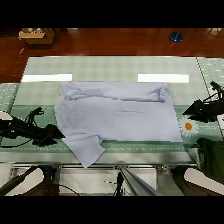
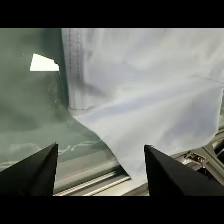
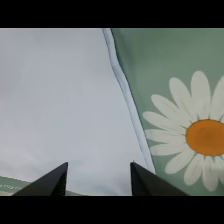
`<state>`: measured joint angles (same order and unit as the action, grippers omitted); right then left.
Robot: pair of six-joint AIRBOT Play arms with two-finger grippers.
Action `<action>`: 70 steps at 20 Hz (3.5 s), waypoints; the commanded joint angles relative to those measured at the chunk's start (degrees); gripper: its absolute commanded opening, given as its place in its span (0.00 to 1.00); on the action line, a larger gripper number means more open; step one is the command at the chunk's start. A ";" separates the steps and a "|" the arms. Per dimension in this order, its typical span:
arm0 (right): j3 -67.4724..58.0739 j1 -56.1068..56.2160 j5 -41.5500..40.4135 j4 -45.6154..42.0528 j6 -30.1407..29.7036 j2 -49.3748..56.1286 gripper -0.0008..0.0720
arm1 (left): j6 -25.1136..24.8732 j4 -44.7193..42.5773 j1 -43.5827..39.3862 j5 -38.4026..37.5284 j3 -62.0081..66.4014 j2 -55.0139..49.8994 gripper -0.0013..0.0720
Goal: Fold the shirts.
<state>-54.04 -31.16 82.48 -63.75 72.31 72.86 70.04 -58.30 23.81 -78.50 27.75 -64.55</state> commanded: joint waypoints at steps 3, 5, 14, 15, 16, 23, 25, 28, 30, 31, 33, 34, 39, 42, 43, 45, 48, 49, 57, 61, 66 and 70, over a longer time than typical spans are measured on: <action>0.50 -0.15 1.49 0.37 -0.20 -0.59 0.67 | 1.05 2.03 -6.05 7.26 -1.66 -3.13 0.88; 0.48 -0.15 1.03 0.24 -0.20 -1.95 0.67 | 3.58 2.05 -10.19 10.19 -1.64 -5.77 0.81; 5.68 -2.34 3.04 -3.43 1.36 -5.22 0.81 | 1.07 3.96 -11.10 8.26 -1.42 -7.48 0.06; 7.82 -3.65 2.82 -3.52 1.14 -5.22 0.82 | 1.05 3.93 -11.08 8.20 -1.42 -7.15 0.06; 9.88 -5.16 2.05 -3.50 0.66 -5.22 0.82 | 1.05 3.98 -11.10 8.26 -1.42 -6.84 0.06; 16.11 -8.28 -2.40 -4.35 0.02 -5.20 0.82 | -0.22 4.76 -11.10 8.26 -1.42 -6.43 0.06; 19.19 -7.54 -4.11 -3.69 0.04 -5.16 0.81 | -0.46 5.33 -11.10 8.26 -1.42 -6.43 0.06; 23.02 -4.61 -8.15 -2.64 0.15 -5.16 0.81 | -0.63 5.88 -11.10 8.28 -1.42 -6.43 0.06; 24.24 -2.03 -10.95 -2.36 1.86 -5.16 0.72 | -0.63 5.88 -11.10 8.22 -1.42 -6.43 0.06; 24.30 -0.85 -12.07 -2.23 2.71 -5.16 0.62 | -0.72 5.88 -11.10 8.26 -1.42 -6.43 0.06; 24.28 -0.04 -12.76 -0.28 2.86 -5.18 0.14 | -1.51 5.90 -11.08 8.24 -1.40 -6.43 0.06; 24.09 -0.17 -11.87 1.18 2.54 -5.27 0.05 | -2.01 5.95 -11.08 8.02 -1.16 -6.40 0.06; 17.18 -0.15 -4.26 6.21 -1.97 -13.86 0.04 | -5.11 12.98 -11.08 2.97 5.33 -0.07 0.06; 12.44 -0.11 -6.34 14.84 -1.97 -20.04 0.04 | -5.05 19.45 -11.08 3.06 12.17 7.13 0.06; 11.13 -0.09 -7.98 17.64 -1.97 -20.96 0.04 | -4.85 20.92 -11.08 3.80 14.84 8.76 0.06; 9.16 0.20 -11.39 22.03 -1.97 -20.74 0.04 | -4.85 21.86 -11.10 6.34 19.74 9.77 0.06; 8.52 5.16 -21.09 22.56 -1.86 -19.17 0.04 | -4.85 21.88 -11.13 13.09 23.41 8.24 0.06; 8.52 7.72 -25.09 22.58 -1.86 -17.92 0.04 | -4.85 21.90 -11.10 14.69 23.76 7.02 0.06; 2.21 17.25 -47.12 23.47 2.51 -1.40 0.04 | -4.90 21.94 -11.19 26.47 27.61 -6.12 0.06; -4.31 20.35 -49.13 23.41 2.58 8.46 0.04 | -4.85 21.94 -11.61 26.43 32.50 -15.80 0.06; -6.56 22.40 -57.00 23.28 2.64 13.18 0.04 | -4.87 21.94 -11.65 26.43 39.21 -24.28 0.06; -6.54 22.40 -54.34 19.89 2.73 14.47 0.04 | -4.87 21.92 -12.46 25.33 40.63 -29.18 0.06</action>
<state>-60.20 -9.08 27.77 -41.45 74.94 85.93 65.21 -36.32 11.77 -52.45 66.92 -90.13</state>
